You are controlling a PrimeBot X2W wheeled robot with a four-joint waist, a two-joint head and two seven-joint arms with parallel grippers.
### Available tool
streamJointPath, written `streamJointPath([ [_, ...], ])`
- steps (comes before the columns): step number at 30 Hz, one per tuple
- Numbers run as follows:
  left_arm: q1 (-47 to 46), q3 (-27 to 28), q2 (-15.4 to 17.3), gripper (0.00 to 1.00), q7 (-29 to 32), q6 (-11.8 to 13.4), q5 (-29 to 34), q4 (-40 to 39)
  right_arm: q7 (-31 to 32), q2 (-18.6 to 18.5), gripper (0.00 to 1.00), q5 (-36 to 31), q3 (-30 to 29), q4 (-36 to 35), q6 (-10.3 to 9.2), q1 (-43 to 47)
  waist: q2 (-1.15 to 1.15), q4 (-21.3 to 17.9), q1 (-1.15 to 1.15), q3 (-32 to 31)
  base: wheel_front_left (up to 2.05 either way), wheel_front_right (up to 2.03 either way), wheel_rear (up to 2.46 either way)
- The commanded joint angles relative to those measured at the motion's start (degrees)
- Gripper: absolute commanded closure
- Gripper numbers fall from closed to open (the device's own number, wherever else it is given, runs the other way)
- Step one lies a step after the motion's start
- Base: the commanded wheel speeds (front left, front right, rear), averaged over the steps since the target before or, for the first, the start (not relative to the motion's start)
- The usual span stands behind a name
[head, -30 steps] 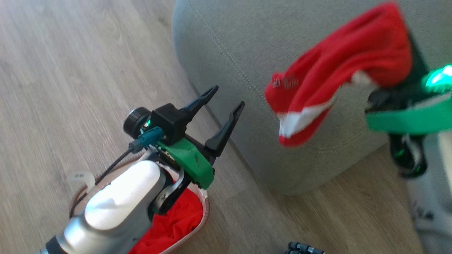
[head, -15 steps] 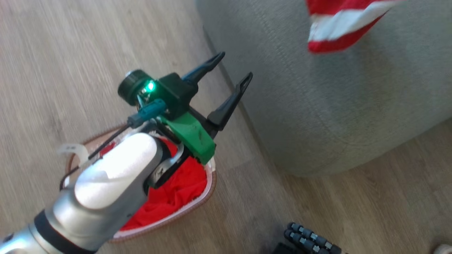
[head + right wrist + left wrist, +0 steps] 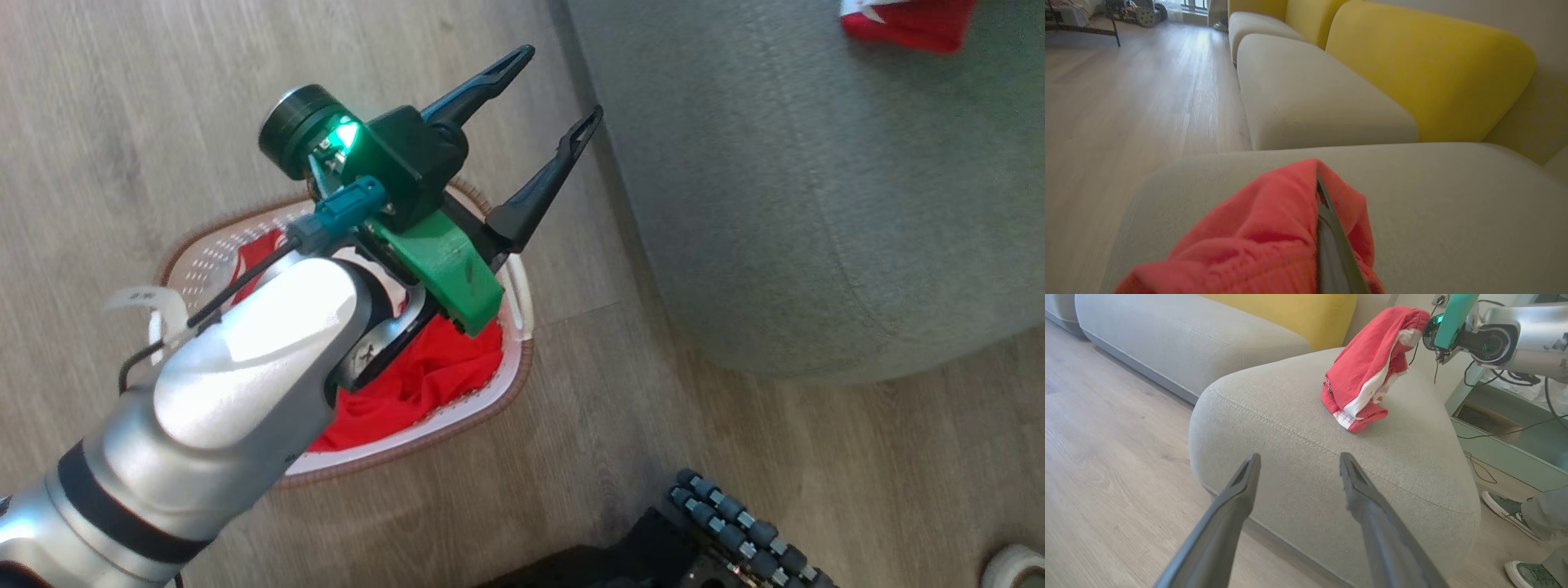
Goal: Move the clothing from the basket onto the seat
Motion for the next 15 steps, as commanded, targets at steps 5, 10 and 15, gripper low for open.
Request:
streamJointPath([
  [5, -2.47, 1.32, 0.21, 0.0, -0.29, -0.26, 0.6, -1.3, 5.56, -2.85, 1.0, -1.66, 3.87, 8.32, 0.41, -2.57, 0.0, 2.47, -0.02, 1.59, 0.0, 0.0, 0.0],
  [10, -1.98, 1.48, 0.05, 0.0, -1.33, -0.12, 0.15, -0.55, 11.79, -4.06, 1.0, -2.61, 8.43, 14.06, 0.41, -3.22, 0.0, 3.7, -0.02, 0.84, 0.0, 0.0, 0.0],
  [15, -1.2, 1.47, -0.26, 0.0, -2.34, 0.12, -0.31, 0.19, 15.04, -4.42, 0.2, -0.68, 11.27, 16.16, 0.41, -3.31, 0.0, 3.98, -0.02, -1.04, 0.0, 0.0, 0.0],
])
